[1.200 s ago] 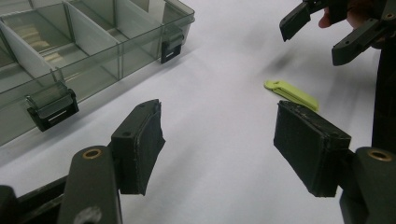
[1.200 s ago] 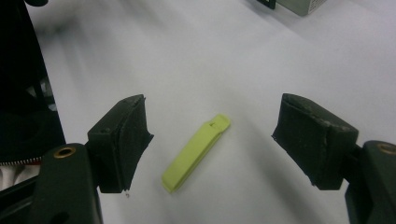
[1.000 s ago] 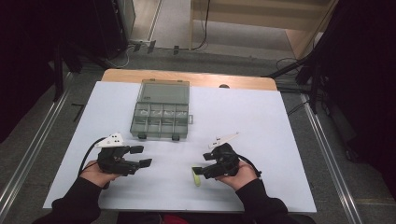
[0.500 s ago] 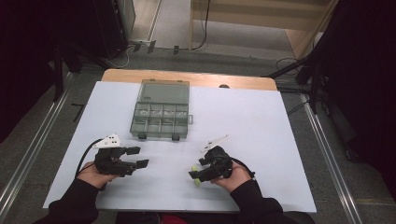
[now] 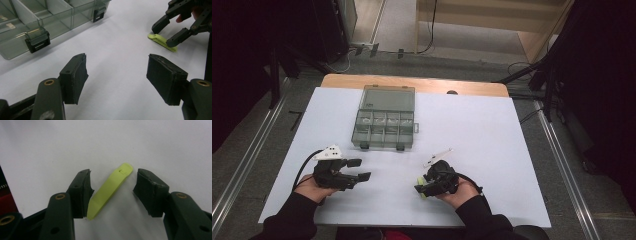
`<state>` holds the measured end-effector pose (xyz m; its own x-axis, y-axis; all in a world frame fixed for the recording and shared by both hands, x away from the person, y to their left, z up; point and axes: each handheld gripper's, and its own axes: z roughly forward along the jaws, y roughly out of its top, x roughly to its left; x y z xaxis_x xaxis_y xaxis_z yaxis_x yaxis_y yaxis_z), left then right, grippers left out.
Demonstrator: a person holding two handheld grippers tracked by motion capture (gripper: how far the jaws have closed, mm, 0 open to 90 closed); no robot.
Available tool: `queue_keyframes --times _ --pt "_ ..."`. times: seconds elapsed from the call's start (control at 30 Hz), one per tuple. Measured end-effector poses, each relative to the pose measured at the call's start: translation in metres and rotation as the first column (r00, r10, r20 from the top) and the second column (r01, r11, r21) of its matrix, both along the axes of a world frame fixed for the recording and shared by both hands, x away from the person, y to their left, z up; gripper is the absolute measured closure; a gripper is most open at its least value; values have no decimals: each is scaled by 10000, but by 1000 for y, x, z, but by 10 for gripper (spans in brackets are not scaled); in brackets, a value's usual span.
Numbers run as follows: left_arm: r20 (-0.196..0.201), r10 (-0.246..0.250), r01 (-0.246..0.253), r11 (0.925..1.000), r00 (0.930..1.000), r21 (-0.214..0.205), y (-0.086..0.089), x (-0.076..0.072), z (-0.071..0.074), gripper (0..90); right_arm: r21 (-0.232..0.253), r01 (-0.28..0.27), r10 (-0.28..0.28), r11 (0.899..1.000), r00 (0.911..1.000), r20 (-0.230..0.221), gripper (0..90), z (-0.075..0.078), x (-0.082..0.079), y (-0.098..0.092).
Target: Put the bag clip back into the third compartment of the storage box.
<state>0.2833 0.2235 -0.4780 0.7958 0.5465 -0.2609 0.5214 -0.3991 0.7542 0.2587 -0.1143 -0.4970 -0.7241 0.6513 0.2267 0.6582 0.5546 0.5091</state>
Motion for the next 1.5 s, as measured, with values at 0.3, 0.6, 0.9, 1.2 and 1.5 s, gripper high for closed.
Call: queue_keyframes --times 0.3,0.6,0.9,1.2,1.5 --pt "46 66 -66 10000 10000 5 3 3 0 322 -504 202 -183 9985 9991 383 596 1 -7 6" --pt "34 -36 35 10000 10000 10 0 3 -1 322 -792 -21 68 9969 9983 581 779 1 -7 7" --pt "29 -54 54 10000 10000 60 -1 3 -1 322 -529 -284 290 9982 9995 112 786 2 1 3" --pt "19 -98 98 9999 9999 69 -2 3 -1 322 -91 -291 290 9995 9996 -65 786 6 7 1" --pt "30 -210 210 9998 9998 -39 -3 4 0 322 278 -64 72 9996 9996 -286 787 10 15 -2"
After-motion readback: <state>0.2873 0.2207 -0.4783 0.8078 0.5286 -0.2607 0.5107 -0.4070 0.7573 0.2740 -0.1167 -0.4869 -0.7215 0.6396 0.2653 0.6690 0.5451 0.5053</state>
